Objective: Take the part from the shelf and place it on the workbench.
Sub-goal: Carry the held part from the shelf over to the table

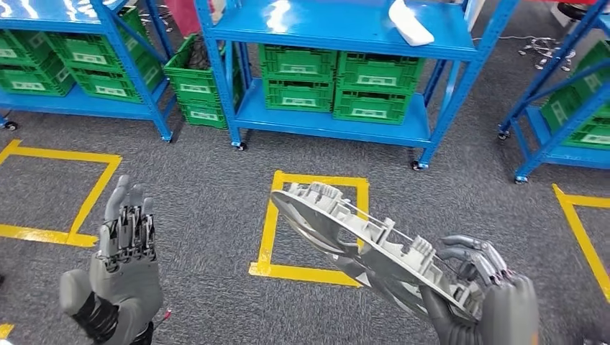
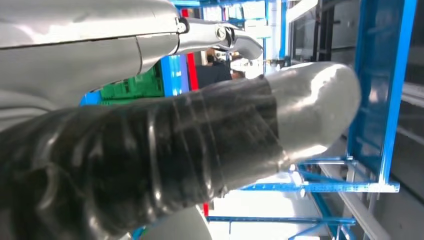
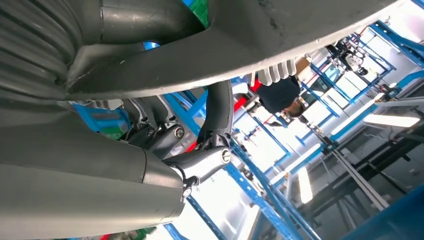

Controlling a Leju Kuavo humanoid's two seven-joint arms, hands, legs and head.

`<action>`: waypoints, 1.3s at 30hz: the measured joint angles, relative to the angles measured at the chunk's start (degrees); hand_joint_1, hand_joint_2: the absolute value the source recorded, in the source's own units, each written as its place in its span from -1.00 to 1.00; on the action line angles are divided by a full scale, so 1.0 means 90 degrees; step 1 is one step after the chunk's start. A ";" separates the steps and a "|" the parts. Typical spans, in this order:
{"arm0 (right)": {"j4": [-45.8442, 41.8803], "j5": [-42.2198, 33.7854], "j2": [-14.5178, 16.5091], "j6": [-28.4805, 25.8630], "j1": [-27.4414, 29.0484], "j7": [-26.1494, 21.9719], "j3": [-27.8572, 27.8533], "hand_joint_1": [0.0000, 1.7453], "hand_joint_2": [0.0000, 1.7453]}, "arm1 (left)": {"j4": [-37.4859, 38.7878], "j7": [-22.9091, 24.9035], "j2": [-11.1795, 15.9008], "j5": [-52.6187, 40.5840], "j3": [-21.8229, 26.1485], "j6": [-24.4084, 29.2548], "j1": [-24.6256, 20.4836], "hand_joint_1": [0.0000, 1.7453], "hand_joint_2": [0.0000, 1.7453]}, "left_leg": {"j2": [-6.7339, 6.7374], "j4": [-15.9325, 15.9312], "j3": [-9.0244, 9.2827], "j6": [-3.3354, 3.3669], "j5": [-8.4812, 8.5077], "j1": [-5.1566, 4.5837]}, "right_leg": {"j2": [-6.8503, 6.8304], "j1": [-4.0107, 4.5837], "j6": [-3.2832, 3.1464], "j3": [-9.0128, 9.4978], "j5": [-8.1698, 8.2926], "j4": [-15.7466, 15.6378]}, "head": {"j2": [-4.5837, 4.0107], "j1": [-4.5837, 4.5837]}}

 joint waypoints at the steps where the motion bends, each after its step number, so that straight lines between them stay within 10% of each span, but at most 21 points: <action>1: -0.0002 -0.0055 -0.0001 0.0033 -0.0017 0.0012 -0.0009 1.00 1.00 | 0.0001 0.0036 -0.0001 -0.0011 0.0000 -0.0025 -0.0018 -1.00 -1.00 | 0.0000 0.0377 -0.0130 -0.0020 -0.0173 0.0007 | -0.0003 0.0002 -0.0005 -0.0060 0.0032 0.0014 | -0.0001 -0.0032; 3: -0.0006 -0.0139 -0.0005 0.0095 -0.0041 0.0023 -0.0027 1.00 1.00 | 0.0001 0.0087 -0.0002 -0.0018 0.0000 -0.0064 -0.0044 -1.00 -1.00 | 0.0001 0.0545 -0.0095 -0.0032 -0.0198 0.0011 | -0.0003 0.0002 0.0007 -0.0173 0.0096 0.0044 | -0.0001 -0.0082; 7: -0.0050 -0.0243 -0.0011 0.0166 -0.0062 0.0023 -0.0110 1.00 1.00 | 0.0000 0.0123 -0.0012 -0.0027 -0.0003 -0.0087 -0.0122 -1.00 -1.00 | 0.0002 -0.0969 0.0886 0.0061 0.0250 -0.0006 | 0.0008 0.0018 0.0100 -0.0334 0.0186 0.0151 | -0.0001 -0.0193; 11: -0.0097 -0.0290 -0.0025 0.0199 -0.0091 0.0014 -0.0177 1.00 1.00 | -0.0002 0.0133 -0.0039 -0.0031 -0.0009 -0.0113 -0.0154 -1.00 -1.00 | -0.0007 -0.1205 0.0954 0.0225 0.0331 -0.0047 | 0.0010 -0.0006 0.0260 -0.0411 0.0257 0.0179 | -0.0001 -0.0160; 16: -0.0133 -0.0340 -0.0056 0.0229 -0.0092 -0.0017 -0.0244 1.00 1.00 | -0.0002 0.0147 -0.0089 -0.0050 -0.0016 -0.0133 -0.0177 -1.00 -1.00 | 0.0016 -0.1211 0.0804 0.0362 0.0545 -0.0019 | 0.0027 -0.0028 0.0396 -0.0948 -0.0692 0.1621 | 0.0000 0.0019; 18: -0.0136 -0.0356 -0.0060 0.0252 -0.0091 -0.0020 -0.0269 1.00 1.00 | -0.0001 0.0149 -0.0098 -0.0058 -0.0019 -0.0135 -0.0177 -1.00 -1.00 | 0.0018 -0.1168 0.0692 0.0356 0.0590 -0.0025 | 0.0027 -0.0028 0.0402 -0.0945 -0.0778 0.1928 | 0.0000 0.0074; 23: -0.0149 -0.0353 -0.0072 0.0281 -0.0104 -0.0028 -0.0292 1.00 1.00 | -0.0002 0.0148 -0.0122 -0.0074 -0.0022 -0.0135 -0.0181 -1.00 -1.00 | 0.0018 -0.1093 0.0549 0.0257 0.0679 -0.0041 | 0.0027 0.0028 0.0224 0.0092 -0.0266 0.0210 | -0.0001 0.0170; 27: -0.0157 -0.0347 -0.0076 0.0282 -0.0102 -0.0031 -0.0295 1.00 1.00 | -0.0005 0.0150 -0.0131 -0.0081 -0.0025 -0.0130 -0.0182 -1.00 -1.00 | 0.0034 -0.1037 0.0420 0.0099 0.0713 -0.0033 | 0.0032 0.0028 0.0094 0.0087 -0.0145 0.0085 | -0.0001 0.0139; 33: -0.0157 -0.0307 -0.0073 0.0287 -0.0100 -0.0029 -0.0293 1.00 1.00 | -0.0012 0.0160 -0.0127 -0.0089 -0.0036 -0.0098 -0.0167 -1.00 -1.00 | 0.0020 0.0624 -0.0196 -0.0029 -0.0210 -0.0011 | 0.0056 0.0004 0.0011 -0.0152 0.0081 0.0048 | 0.0001 -0.0079; 39: -0.0157 -0.0357 -0.0074 0.0316 -0.0121 -0.0037 -0.0292 1.00 1.00 | -0.0025 0.0173 -0.0124 -0.0120 -0.0040 -0.0038 -0.0160 -1.00 -1.00 | -0.0106 -0.1185 0.0938 0.0135 0.0318 -0.0038 | 0.0184 0.0015 0.0163 -0.0363 0.0238 0.0134 | 0.0000 -0.0183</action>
